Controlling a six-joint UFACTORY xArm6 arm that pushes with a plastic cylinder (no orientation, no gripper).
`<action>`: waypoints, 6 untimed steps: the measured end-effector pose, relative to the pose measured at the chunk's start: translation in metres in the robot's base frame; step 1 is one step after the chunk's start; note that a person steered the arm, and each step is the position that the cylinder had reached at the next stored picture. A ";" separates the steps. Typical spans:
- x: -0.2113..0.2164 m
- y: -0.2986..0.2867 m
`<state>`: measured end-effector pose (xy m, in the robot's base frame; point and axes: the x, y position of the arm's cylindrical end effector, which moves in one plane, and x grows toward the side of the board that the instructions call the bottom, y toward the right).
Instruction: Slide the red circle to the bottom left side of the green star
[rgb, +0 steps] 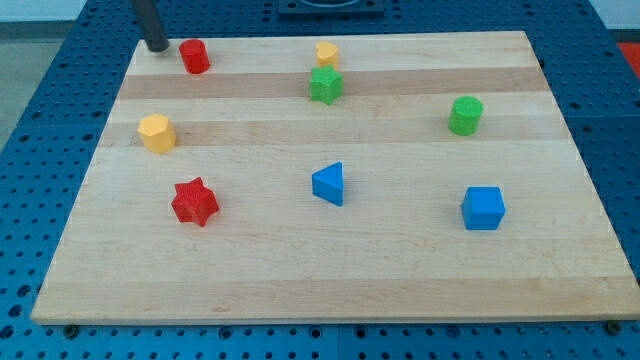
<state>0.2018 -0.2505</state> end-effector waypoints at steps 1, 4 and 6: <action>0.010 0.016; 0.082 0.106; 0.101 0.161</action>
